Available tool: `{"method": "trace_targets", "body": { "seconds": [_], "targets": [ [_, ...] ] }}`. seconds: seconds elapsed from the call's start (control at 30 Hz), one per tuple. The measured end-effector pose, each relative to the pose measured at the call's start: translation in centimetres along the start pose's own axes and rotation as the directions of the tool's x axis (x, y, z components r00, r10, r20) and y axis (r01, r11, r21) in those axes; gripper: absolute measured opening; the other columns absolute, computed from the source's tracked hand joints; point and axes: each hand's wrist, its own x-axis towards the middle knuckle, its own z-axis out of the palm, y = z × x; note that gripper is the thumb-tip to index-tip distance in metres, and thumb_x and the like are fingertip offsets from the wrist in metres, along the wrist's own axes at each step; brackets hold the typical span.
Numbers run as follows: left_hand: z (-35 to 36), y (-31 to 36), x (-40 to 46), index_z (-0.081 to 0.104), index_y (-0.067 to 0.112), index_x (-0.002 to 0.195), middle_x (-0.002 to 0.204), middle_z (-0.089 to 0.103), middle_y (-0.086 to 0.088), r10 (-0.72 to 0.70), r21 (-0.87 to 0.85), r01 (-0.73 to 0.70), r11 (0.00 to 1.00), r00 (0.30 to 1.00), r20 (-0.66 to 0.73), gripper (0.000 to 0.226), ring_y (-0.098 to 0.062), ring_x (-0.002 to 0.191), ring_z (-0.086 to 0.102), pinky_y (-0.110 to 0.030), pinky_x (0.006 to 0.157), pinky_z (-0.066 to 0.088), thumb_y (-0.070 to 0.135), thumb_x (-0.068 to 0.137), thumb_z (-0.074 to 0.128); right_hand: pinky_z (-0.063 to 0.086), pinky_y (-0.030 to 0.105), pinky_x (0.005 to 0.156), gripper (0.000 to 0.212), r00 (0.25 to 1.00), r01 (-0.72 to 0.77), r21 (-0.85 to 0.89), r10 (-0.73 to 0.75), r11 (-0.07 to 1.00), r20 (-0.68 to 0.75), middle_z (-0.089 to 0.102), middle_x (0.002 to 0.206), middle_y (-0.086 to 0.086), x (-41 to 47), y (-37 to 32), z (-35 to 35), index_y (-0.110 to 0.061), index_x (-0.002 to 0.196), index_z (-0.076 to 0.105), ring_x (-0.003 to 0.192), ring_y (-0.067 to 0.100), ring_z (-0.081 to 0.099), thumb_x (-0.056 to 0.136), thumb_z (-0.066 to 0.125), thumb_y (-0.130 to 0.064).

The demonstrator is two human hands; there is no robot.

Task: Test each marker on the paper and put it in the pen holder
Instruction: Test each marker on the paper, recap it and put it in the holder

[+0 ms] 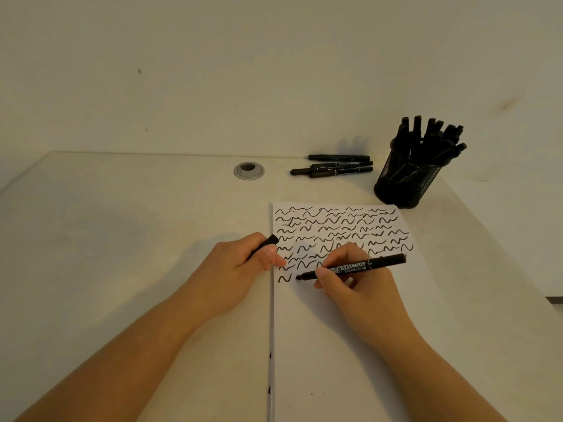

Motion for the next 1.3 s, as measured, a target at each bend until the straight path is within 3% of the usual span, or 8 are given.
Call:
{"method": "trace_targets", "body": {
  "seconds": [0.27, 0.4, 0.53, 0.63, 0.77, 0.93, 1.1, 1.3],
  "targets": [
    [0.1, -0.2, 0.0, 0.053, 0.048, 0.067, 0.089, 0.067, 0.030, 0.007, -0.027, -0.007, 1.000, 1.000, 0.006, 0.034, 0.008, 0.085, 0.059, -0.004, 0.066, 0.038, 0.032, 0.094, 0.041, 0.038, 0.023, 0.048, 0.016, 0.997, 0.005, -0.027, -0.007, 1.000, -0.072, 0.062, 0.063, 0.006, 0.2, 0.5, -0.2, -0.027, 0.069, 0.055, 0.053, 0.015, 0.049, 0.079, 0.063, -0.017],
    [0.0, -0.1, 0.0, 0.053, 0.047, 0.066, 0.089, 0.067, 0.030, 0.011, -0.026, -0.011, 1.000, 1.000, 0.006, 0.035, 0.007, 0.082, 0.059, -0.006, 0.062, 0.037, 0.031, 0.094, 0.041, 0.046, 0.026, 0.057, 0.014, 0.988, 0.027, -0.047, -0.034, 0.999, -0.153, 0.065, 0.070, -0.004, 0.4, 0.6, -0.3, -0.031, 0.073, 0.055, 0.064, 0.016, 0.060, 0.080, 0.062, -0.021],
    [0.1, -0.2, 0.0, 0.057, 0.042, 0.074, 0.083, 0.068, 0.025, 0.024, 0.029, -0.025, 0.999, 0.999, 0.028, 0.024, -0.018, 0.067, 0.059, -0.024, 0.060, 0.043, 0.035, 0.093, 0.043, 0.043, 0.017, 0.052, 0.014, 0.977, 0.024, 0.093, -0.003, 0.995, -0.212, 0.068, 0.069, -0.005, 0.3, 0.3, -0.7, -0.027, 0.076, 0.058, 0.060, 0.008, 0.061, 0.082, 0.064, -0.017],
    [0.2, -0.3, 0.0, 0.060, 0.034, 0.077, 0.064, 0.061, 0.021, 0.047, 0.068, -0.051, 0.996, 0.997, 0.059, 0.018, -0.004, 0.050, 0.043, -0.014, 0.049, 0.032, 0.034, 0.091, 0.049, 0.040, 0.011, 0.047, 0.008, 0.982, 0.011, 0.187, 0.024, 0.982, -0.185, 0.065, 0.060, -0.003, 0.3, 0.1, -0.9, -0.018, 0.079, 0.060, 0.052, 0.003, 0.056, 0.082, 0.064, -0.011],
    [0.2, -0.3, -0.1, 0.056, 0.039, 0.071, 0.066, 0.059, 0.022, 0.060, 0.080, -0.068, 0.995, 0.994, 0.092, 0.019, -0.004, 0.057, 0.046, -0.015, 0.054, 0.034, 0.032, 0.089, 0.052, 0.040, 0.017, 0.046, 0.015, 0.989, -0.002, 0.335, 0.052, 0.942, -0.140, 0.063, 0.059, 0.001, 0.1, 0.0, -1.2, -0.016, 0.076, 0.060, 0.053, 0.009, 0.053, 0.087, 0.056, -0.008],
    [0.3, -0.2, -0.2, 0.055, 0.044, 0.073, 0.066, 0.058, 0.016, 0.074, 0.092, -0.086, 0.992, 0.990, 0.120, 0.015, -0.005, 0.059, 0.047, -0.020, 0.056, 0.036, 0.039, 0.086, 0.052, 0.038, 0.021, 0.043, 0.022, 0.994, -0.092, 0.616, 0.113, 0.782, 0.005, 0.063, 0.059, 0.010, 0.1, -0.1, -1.4, -0.009, 0.076, 0.062, 0.052, 0.016, 0.051, 0.077, 0.048, -0.026],
    [0.4, -0.3, -0.2, 0.061, 0.039, 0.082, 0.071, 0.062, 0.011, 0.086, 0.094, -0.100, 0.991, 0.987, 0.138, 0.010, -0.006, 0.059, 0.049, -0.019, 0.054, 0.035, 0.043, 0.083, 0.052, 0.037, 0.021, 0.044, 0.015, 0.995, -0.103, 0.580, 0.094, 0.808, 0.045, 0.062, 0.058, 0.011, 0.1, -0.1, -1.2, -0.016, 0.069, 0.066, 0.050, 0.016, 0.051, 0.075, 0.053, -0.021],
    [0.4, -0.2, -0.2, 0.060, 0.036, 0.083, 0.066, 0.056, 0.014, 0.113, 0.114, -0.131, 0.985, 0.982, 0.151, 0.012, -0.004, 0.057, 0.045, -0.016, 0.052, 0.032, 0.043, 0.083, 0.051, 0.039, 0.021, 0.045, 0.022, 0.996, -0.083, 0.529, 0.061, 0.844, 0.058, 0.064, 0.060, 0.012, 0.0, -0.1, -1.1, -0.020, 0.068, 0.066, 0.051, 0.017, 0.052, 0.076, 0.046, -0.023]
  ]
}}
